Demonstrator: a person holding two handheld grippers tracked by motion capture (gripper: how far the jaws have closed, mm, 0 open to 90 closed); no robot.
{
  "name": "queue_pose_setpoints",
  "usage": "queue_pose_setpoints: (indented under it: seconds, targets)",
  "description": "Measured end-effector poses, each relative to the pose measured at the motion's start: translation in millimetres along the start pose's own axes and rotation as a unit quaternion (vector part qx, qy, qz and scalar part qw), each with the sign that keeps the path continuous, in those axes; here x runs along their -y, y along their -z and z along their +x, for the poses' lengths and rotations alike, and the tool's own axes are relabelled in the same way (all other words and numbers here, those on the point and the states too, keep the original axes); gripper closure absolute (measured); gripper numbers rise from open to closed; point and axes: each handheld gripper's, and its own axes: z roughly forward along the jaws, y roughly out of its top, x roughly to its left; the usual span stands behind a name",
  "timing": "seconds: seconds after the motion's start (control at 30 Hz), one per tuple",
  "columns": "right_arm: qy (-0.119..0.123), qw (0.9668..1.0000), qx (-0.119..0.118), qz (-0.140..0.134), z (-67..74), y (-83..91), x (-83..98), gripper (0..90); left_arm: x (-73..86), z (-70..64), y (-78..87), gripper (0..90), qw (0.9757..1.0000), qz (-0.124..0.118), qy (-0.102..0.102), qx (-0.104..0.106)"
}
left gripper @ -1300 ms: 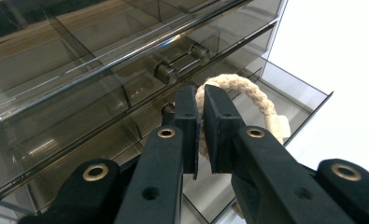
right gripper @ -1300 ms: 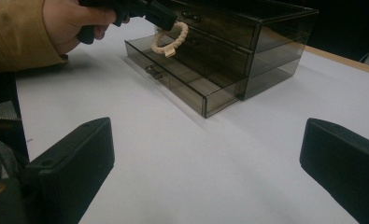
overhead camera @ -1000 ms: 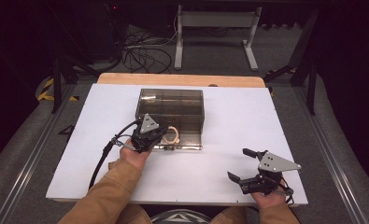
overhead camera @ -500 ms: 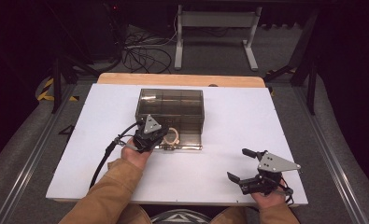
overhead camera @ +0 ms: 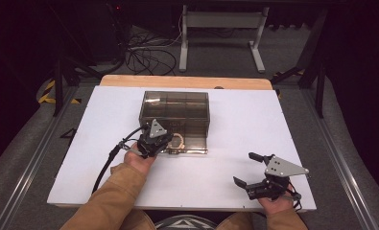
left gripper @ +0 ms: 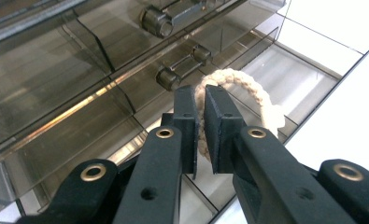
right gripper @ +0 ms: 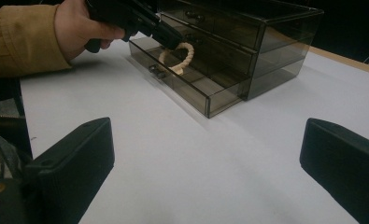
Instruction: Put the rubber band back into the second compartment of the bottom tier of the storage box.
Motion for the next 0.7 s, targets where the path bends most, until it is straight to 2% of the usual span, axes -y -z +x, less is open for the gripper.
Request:
queue_pose_setpoints:
  seconds: [0.27,0.7]
  targets:
    - [0.0,1.0,-0.001,0.0,-0.2,-0.5,-0.2,3.7,1.7,0.2,2.8,83.2,0.9999,0.013,0.002,-0.002]
    - [0.001,1.0,-0.003,0.0,-0.8,-1.6,-0.2,3.6,2.6,1.1,2.2,80.8,0.9998,0.017,0.006,0.004]
